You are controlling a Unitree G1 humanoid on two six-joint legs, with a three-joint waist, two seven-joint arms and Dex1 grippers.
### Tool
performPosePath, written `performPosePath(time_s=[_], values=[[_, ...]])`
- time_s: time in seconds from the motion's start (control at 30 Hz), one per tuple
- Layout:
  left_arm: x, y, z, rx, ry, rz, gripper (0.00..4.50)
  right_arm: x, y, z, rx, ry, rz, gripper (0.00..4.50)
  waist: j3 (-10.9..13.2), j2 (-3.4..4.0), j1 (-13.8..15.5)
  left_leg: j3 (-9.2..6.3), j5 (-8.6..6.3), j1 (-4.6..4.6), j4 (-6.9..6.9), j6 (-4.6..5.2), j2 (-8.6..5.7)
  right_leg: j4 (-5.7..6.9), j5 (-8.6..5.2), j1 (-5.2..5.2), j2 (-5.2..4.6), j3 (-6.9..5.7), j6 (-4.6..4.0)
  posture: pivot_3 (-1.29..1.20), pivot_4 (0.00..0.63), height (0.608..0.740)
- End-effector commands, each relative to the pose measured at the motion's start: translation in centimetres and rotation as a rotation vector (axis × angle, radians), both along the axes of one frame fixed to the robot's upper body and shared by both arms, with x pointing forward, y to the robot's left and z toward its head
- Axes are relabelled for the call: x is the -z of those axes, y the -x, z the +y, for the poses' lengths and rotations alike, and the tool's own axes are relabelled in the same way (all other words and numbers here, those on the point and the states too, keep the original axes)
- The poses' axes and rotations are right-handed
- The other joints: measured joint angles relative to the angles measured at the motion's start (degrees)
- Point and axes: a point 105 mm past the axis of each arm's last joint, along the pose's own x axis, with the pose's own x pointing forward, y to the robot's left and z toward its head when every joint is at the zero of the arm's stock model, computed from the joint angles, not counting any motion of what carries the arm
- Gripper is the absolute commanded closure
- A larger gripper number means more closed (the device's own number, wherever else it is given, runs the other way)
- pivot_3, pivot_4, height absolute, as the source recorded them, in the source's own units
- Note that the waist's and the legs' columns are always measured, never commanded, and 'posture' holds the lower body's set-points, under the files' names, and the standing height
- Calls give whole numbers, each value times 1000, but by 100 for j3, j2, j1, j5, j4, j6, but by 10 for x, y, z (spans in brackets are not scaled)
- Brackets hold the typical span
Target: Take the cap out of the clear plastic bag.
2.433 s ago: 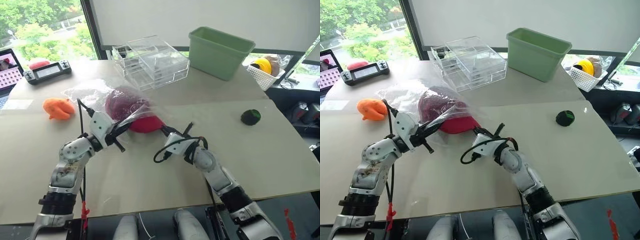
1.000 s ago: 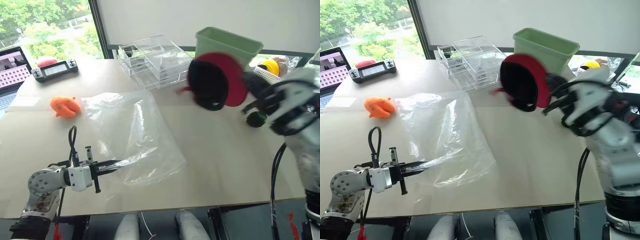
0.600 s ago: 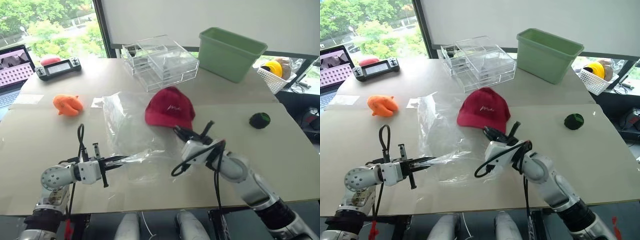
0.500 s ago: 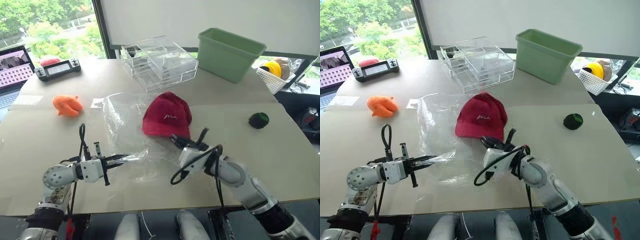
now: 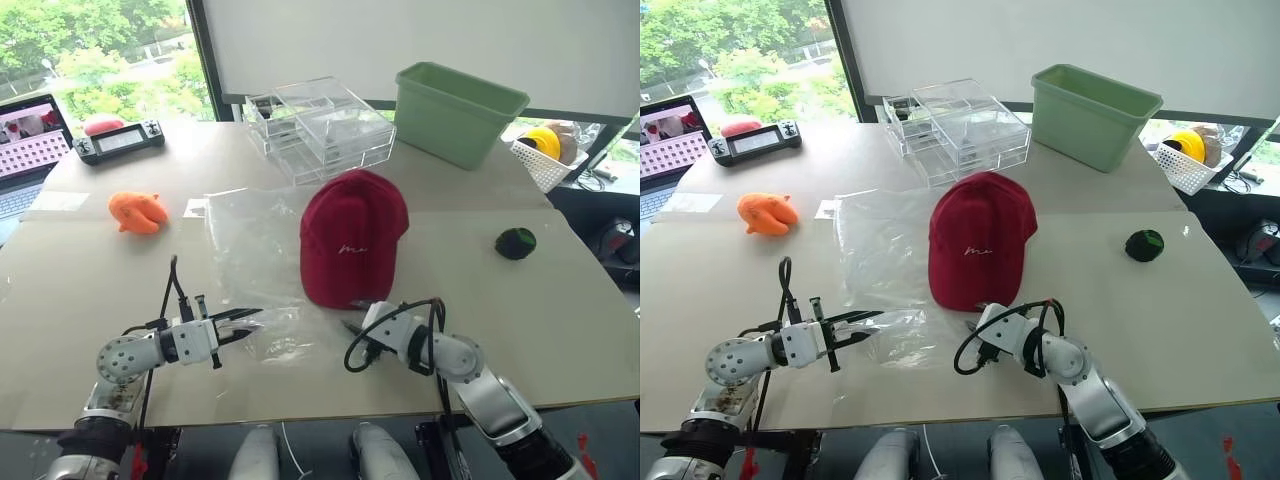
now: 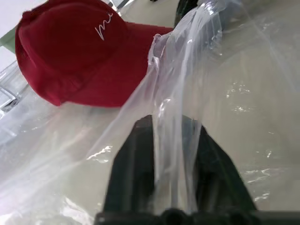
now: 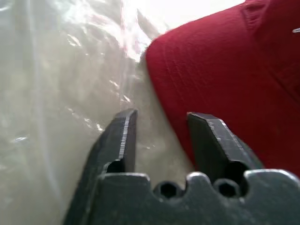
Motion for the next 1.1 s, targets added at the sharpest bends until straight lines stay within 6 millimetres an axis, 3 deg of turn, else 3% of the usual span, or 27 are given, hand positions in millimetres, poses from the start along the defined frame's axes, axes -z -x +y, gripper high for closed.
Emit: performPosePath(time_s=[0.03, 0.13, 0.2, 0.33, 0.5, 0.67, 0.9, 1.1], values=[[-6, 5, -5, 29, 35, 141, 1852, 6, 2, -6, 7, 12, 51, 819, 0, 0, -6, 0, 0, 0, -1, 0, 1, -1, 0, 0, 0, 0, 0, 0, 150, 735], [-13, 6, -11, 15, 90, 467, 813, 1, -2, -14, 38, -12, 46, 4, 2, -3, -14, -1, 0, -4, -4, 0, 4, -1, -2, -3, 2, -2, 0, 0, 150, 735], [-25, 11, -16, 51, 96, 573, 61, -1, -5, -19, 55, -23, 44, 0, 2, -2, -14, -6, 0, -4, -4, 0, 3, 1, -4, -5, 2, -7, 0, 0, 150, 735], [-38, 34, -13, 127, 121, 880, 21, -9, -12, -25, 91, -95, 64, 0, 4, -3, -36, -3, -1, -6, -5, 0, 4, -1, -7, -7, 2, -5, 0, 0, 150, 735], [-47, 38, 2, 104, 212, 1130, 21, -20, -11, -28, 91, -236, 151, 0, 8, 1, -59, -3, -1, -9, -9, 0, 7, 5, -13, -19, 6, -6, -8, 0, 150, 735], [-55, -1, 20, -84, 436, 1037, 21, -29, -17, -39, 149, -354, 178, 0, 11, 2, -52, -5, -1, -12, -8, 0, 6, 9, -13, -24, 6, -7, -8, 0, 150, 735], [-50, -54, 61, -558, 687, 614, 21, -50, -27, -55, 261, -526, 110, 0, 11, 1, -20, -8, -1, -32, -8, 0, 6, 12, -1, -41, 6, -6, -27, 0, 150, 735], [-44, -64, 75, -940, 916, 400, 21, -64, -36, -77, 412, -613, -9, 0, 9, -1, -7, -8, -1, -39, -2, -1, 1, 12, 14, -41, 1, -2, -43, 0, 150, 735]])
